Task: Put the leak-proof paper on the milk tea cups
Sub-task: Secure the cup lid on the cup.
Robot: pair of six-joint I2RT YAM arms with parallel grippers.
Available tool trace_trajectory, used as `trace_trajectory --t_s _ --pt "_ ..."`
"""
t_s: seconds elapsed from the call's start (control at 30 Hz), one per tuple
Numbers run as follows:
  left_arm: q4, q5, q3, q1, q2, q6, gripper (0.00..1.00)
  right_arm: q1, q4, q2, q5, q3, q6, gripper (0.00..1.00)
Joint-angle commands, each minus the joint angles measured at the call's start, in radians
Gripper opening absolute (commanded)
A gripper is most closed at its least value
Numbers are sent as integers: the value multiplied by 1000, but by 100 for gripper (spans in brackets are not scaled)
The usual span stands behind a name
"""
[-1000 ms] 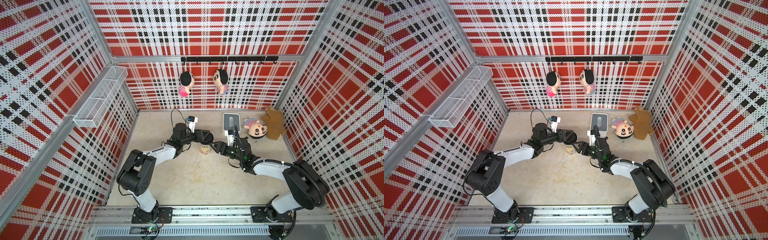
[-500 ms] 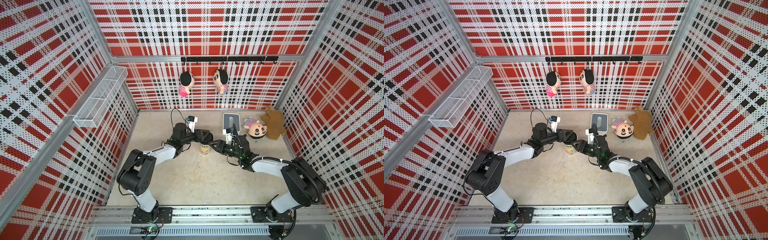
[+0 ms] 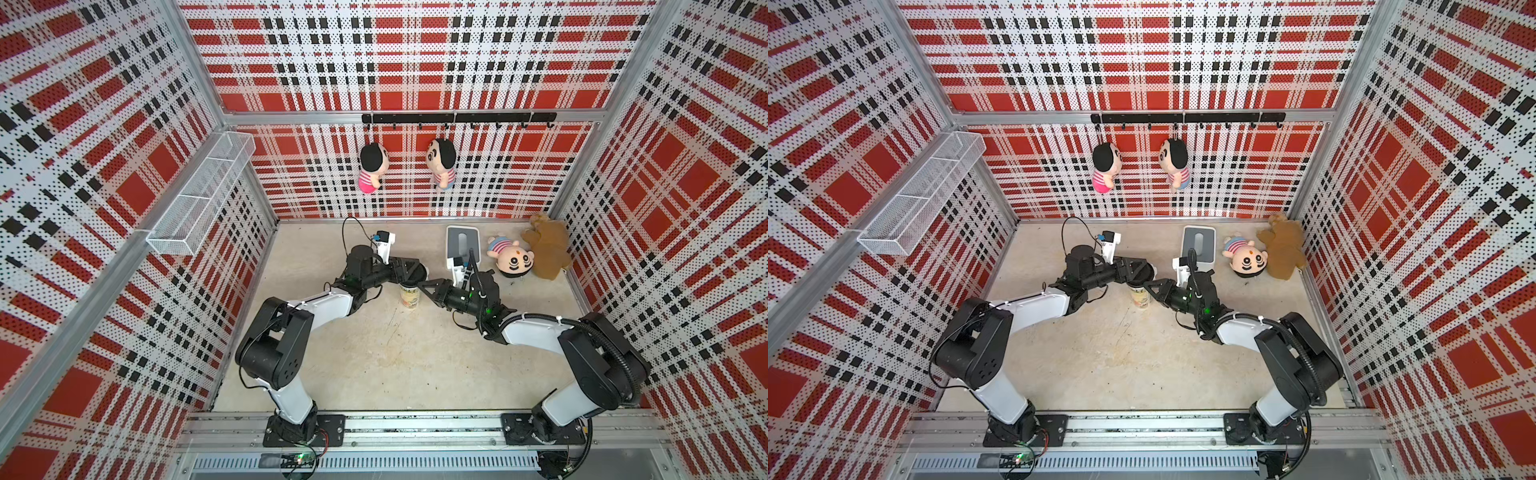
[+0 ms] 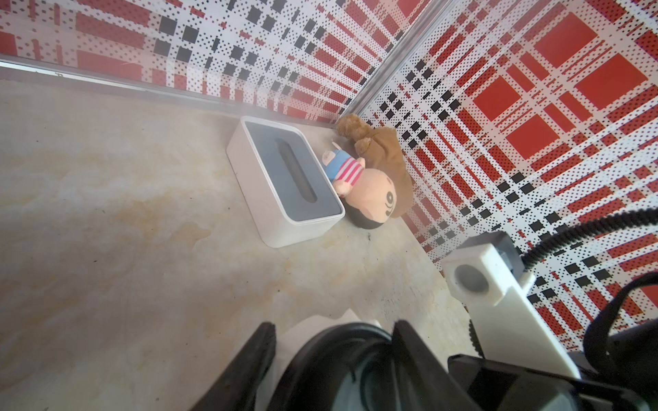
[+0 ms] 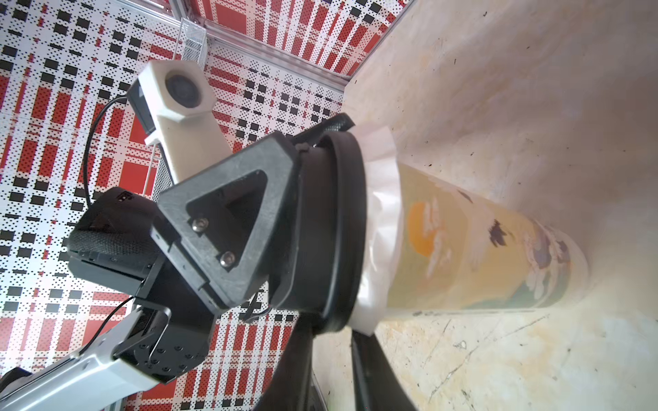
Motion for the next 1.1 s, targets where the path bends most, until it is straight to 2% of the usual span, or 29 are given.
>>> trace_trajectory --t_s 0.0,0.13,0.23,0.37,0.63,1.07 --pt "-396 -7 -97 -40 140 114 55 -26 -280 56 136 -25 -23 30" --pt "-406 -10 -94 -39 143 119 55 -29 -448 -39 158 91 -122 38" --pt "-408 -11 -94 -38 142 119 55 -46 -531 -87 177 161 -180 38" --pt "-411 -10 -89 -39 148 120 55 -75 -573 -76 153 233 -225 37" --pt "-420 -10 -84 -39 150 125 55 -83 -539 -5 102 303 -248 37" --pt "-423 -7 -80 -37 163 125 55 -82 -463 -24 58 260 -266 42"
